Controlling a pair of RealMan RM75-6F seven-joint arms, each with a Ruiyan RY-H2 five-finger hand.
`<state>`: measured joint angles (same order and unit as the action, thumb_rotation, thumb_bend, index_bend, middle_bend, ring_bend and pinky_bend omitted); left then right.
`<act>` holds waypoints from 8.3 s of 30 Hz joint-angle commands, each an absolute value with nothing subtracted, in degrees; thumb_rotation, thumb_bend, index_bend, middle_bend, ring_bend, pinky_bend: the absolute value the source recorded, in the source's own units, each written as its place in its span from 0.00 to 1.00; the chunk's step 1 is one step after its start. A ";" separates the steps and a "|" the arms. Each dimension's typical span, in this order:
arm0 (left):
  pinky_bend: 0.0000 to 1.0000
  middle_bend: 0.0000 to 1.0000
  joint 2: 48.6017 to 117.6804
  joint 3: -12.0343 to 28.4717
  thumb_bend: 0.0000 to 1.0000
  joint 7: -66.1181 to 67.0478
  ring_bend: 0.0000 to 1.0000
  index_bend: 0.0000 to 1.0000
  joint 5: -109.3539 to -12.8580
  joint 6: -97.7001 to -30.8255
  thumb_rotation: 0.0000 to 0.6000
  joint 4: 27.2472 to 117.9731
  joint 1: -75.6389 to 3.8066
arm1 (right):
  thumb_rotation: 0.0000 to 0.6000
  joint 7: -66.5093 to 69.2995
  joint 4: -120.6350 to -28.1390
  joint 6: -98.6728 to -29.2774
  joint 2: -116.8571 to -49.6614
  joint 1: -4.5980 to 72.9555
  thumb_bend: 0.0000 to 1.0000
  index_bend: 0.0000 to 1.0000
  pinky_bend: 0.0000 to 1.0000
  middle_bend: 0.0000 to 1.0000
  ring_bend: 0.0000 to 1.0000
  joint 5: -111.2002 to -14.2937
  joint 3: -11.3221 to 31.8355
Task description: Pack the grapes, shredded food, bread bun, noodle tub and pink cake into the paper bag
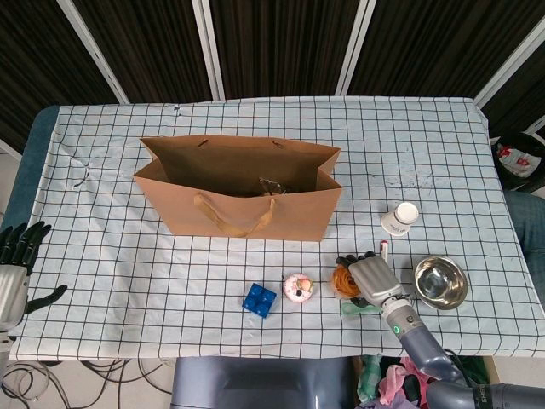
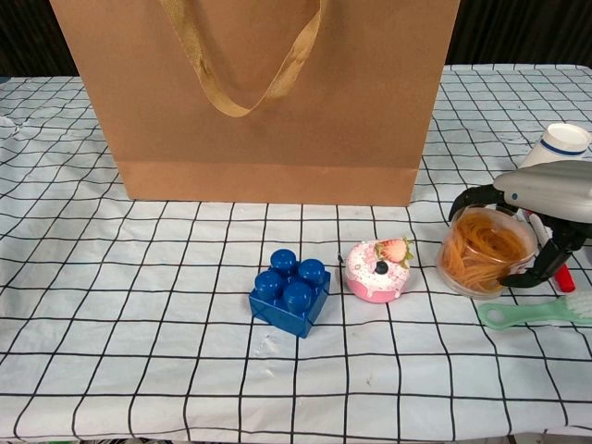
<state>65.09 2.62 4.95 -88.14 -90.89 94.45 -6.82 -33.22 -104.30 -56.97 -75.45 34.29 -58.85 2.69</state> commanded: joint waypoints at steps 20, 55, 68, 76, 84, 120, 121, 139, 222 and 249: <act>0.00 0.06 65.14 3.40 0.08 5.47 0.00 0.08 -87.62 -89.89 1.00 94.74 -6.55 | 1.00 5.34 -119.95 -73.58 -52.85 20.57 0.29 0.39 0.26 0.30 0.35 -82.96 5.05; 0.00 0.06 64.22 4.79 0.08 4.61 0.00 0.08 -85.51 -89.48 1.00 95.62 -5.91 | 1.00 26.22 -115.90 -58.86 -48.19 43.64 0.29 0.44 0.26 0.30 0.37 -61.28 27.32; 0.00 0.06 63.46 5.03 0.08 3.18 0.00 0.08 -85.15 -89.25 1.00 95.70 -5.72 | 1.00 6.21 -105.64 -54.42 -63.46 58.39 0.29 0.44 0.26 0.29 0.37 -47.42 25.28; 0.00 0.06 62.87 5.59 0.08 1.89 0.00 0.08 -84.38 -89.68 1.00 95.50 -5.36 | 1.00 -2.53 -102.01 -55.42 -67.30 62.25 0.28 0.21 0.24 0.12 0.21 -40.40 24.75; 0.00 0.05 62.66 5.53 0.08 2.16 0.00 0.08 -84.30 -89.48 1.00 95.71 -5.27 | 1.00 -4.42 -103.80 -51.47 -64.60 62.78 0.20 0.05 0.23 0.00 0.08 -36.20 24.66; 0.00 0.05 63.41 6.43 0.08 3.39 0.00 0.09 -83.46 -90.29 1.00 96.01 -4.89 | 1.00 -6.26 -113.88 -82.85 -59.01 19.61 0.17 0.01 0.23 0.03 0.15 -74.43 -1.22; 0.00 0.05 63.42 6.36 0.08 3.44 0.00 0.09 -83.57 -90.29 1.00 96.05 -4.88 | 1.00 -5.94 -112.79 -81.92 -60.23 19.30 0.17 0.01 0.23 0.04 0.15 -74.72 -1.87; 0.00 0.05 63.24 6.46 0.08 3.31 0.00 0.09 -83.23 -89.63 1.00 95.94 -5.02 | 1.00 -22.10 -103.03 -67.58 -78.94 26.30 0.17 0.08 0.23 0.12 0.19 -77.30 -1.03; 0.00 0.05 62.66 6.24 0.08 2.84 0.00 0.10 -83.39 -89.40 1.00 96.44 -4.72 | 1.00 -11.68 -119.07 -85.12 -63.41 28.54 0.47 0.47 0.32 0.38 0.47 -77.86 24.33; 0.00 0.05 63.55 6.84 0.08 5.39 0.00 0.10 -80.70 -86.97 1.00 96.11 -5.79 | 1.00 -13.08 -97.52 -56.27 -73.75 56.41 0.39 0.43 0.28 0.28 0.38 -49.88 31.63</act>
